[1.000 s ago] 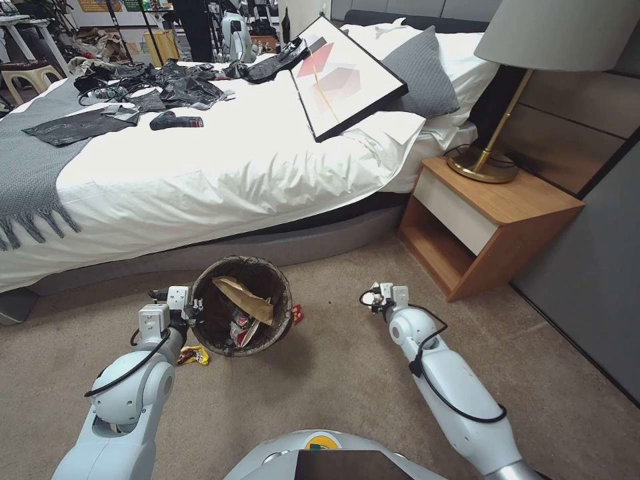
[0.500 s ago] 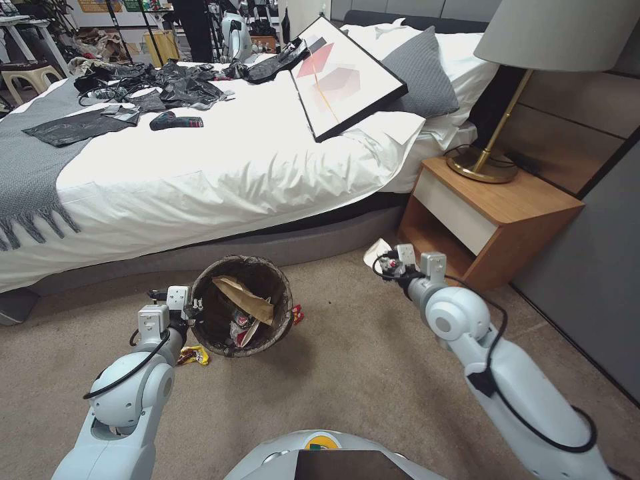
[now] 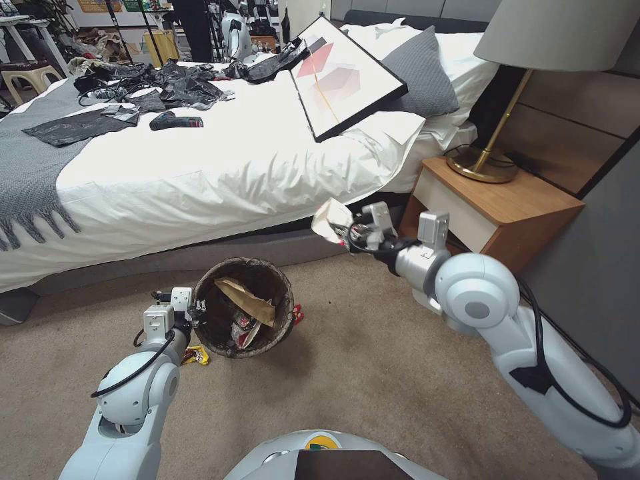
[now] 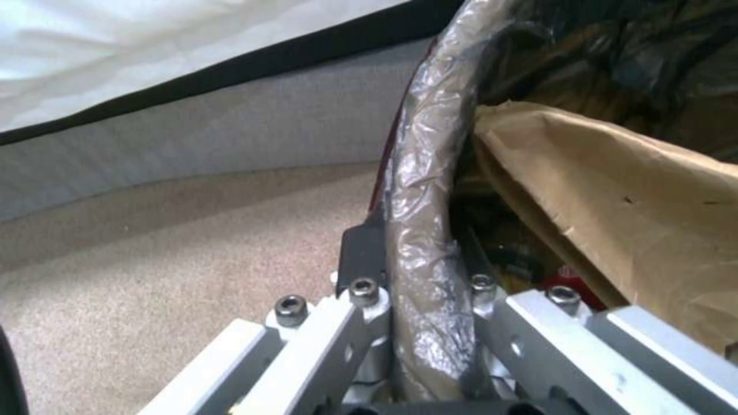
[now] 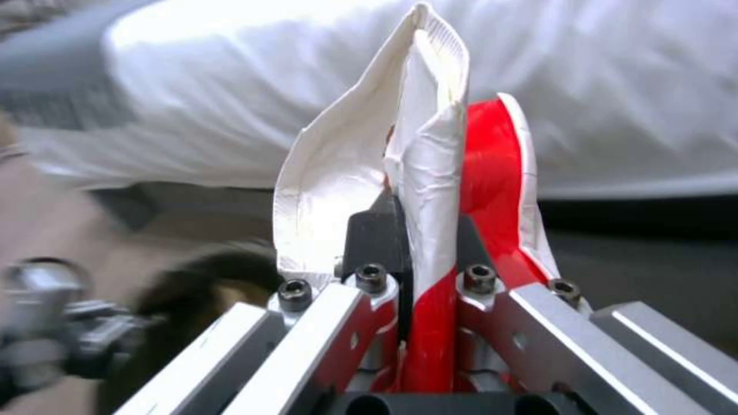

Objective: Pick up the trash bin, then pick up the garbage from the floor and place it into the trash bin.

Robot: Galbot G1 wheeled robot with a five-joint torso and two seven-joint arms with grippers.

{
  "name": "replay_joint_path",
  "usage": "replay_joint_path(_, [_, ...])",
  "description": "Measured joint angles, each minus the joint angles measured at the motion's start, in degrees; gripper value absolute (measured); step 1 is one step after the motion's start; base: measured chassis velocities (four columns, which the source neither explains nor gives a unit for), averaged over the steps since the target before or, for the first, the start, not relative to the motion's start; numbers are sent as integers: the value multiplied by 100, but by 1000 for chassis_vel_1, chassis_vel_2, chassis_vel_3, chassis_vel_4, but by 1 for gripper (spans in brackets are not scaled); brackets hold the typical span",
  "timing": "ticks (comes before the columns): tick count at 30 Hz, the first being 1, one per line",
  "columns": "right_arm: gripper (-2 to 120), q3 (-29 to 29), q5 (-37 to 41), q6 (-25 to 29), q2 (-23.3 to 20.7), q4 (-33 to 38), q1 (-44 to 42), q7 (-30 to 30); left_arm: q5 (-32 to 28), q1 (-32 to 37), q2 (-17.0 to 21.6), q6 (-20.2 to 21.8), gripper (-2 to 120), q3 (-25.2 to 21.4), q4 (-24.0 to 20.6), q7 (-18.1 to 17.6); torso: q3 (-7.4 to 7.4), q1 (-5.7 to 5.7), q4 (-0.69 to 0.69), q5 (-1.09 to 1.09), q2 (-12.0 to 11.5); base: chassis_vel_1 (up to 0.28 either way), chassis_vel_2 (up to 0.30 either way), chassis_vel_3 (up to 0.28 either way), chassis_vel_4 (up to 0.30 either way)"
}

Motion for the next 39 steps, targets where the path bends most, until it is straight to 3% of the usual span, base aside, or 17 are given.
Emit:
replay_joint_path(2, [0,-635,172,2,123,-223,648,-40,4,-12,-5,0,3,11,8,-2,0,0,0,0,0,0,0,0,0])
replay_joint_path(4, [0,-856,183,2,176,-314,831,-39,4,-12,-8,0,3,16,8,-2,0,0,0,0,0,0,0,0,0])
replay_joint_path(6, [0,-1561,195,2,422,-617,1375,16,5,-13,-12,0,3,20,11,-2,1,0,1,-1,0,0,0,0,0])
replay_joint_path(7, [0,-1561,195,2,422,-617,1375,16,5,-13,-12,0,3,20,11,-2,1,0,1,-1,0,0,0,0,0])
replay_joint_path(10, [0,-2241,292,3,871,-1000,2044,200,-5,-3,17,0,3,9,-46,-1,1,0,-1,-2,0,0,0,0,0])
replay_joint_path(15, [0,-2798,397,5,1495,-1361,2562,301,-13,26,69,0,3,9,-120,23,1,0,0,-2,0,0,0,0,0])
replay_joint_path(18, [0,-3220,540,7,2120,-1649,2796,475,-17,34,79,0,3,60,-151,42,0,0,1,-3,0,0,0,0,0])
replay_joint_path(22, [0,-3575,616,8,2501,-1832,2829,672,-9,18,73,0,3,71,-151,44,0,0,1,-3,0,0,0,0,0])
replay_joint_path(39, [0,-3845,611,31,2148,-1789,2196,885,-30,-45,76,1,3,-15,-43,56,0,0,-2,1,0,0,0,0,0])
